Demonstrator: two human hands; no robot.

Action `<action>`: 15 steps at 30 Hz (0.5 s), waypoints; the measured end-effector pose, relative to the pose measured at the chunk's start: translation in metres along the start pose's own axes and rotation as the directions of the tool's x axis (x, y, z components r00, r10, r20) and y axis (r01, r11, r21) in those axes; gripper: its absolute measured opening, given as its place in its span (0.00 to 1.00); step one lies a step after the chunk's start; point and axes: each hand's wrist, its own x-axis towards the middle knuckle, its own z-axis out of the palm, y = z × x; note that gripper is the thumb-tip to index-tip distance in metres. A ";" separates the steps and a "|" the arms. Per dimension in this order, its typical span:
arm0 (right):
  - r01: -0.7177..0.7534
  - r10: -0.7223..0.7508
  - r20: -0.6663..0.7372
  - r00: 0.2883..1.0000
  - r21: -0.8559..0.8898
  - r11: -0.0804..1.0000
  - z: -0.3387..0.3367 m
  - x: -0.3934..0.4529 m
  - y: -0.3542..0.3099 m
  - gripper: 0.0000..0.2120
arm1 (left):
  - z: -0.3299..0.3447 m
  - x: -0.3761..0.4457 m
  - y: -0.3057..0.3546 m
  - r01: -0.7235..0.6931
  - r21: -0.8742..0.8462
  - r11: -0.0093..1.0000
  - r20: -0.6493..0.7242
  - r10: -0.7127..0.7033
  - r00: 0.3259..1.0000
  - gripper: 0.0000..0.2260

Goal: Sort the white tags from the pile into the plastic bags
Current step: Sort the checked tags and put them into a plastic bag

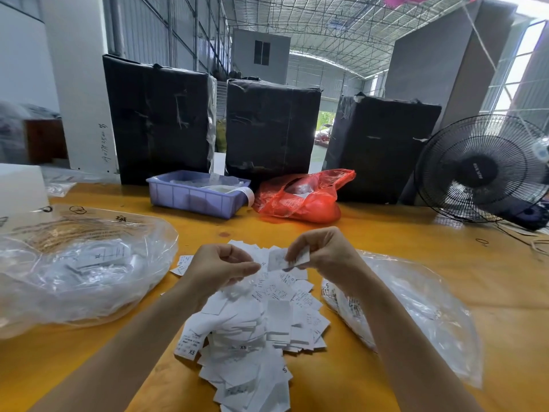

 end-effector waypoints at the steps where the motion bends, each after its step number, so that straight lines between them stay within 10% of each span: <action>1: 0.005 -0.005 -0.001 1.000 0.013 1.000 0.001 0.000 0.000 0.19 | 0.000 0.000 0.001 -0.001 -0.021 1.000 0.002 0.001 1.000 0.07; 8: -0.098 0.065 0.131 0.989 0.262 0.960 -0.007 -0.005 0.004 0.14 | 0.003 -0.005 0.008 -0.023 -0.108 0.994 0.025 0.026 0.999 0.13; 15: -0.088 0.108 -0.022 0.994 0.442 0.893 -0.004 -0.002 0.004 0.13 | 0.003 -0.004 0.006 -0.013 -0.120 0.993 0.047 0.019 0.999 0.07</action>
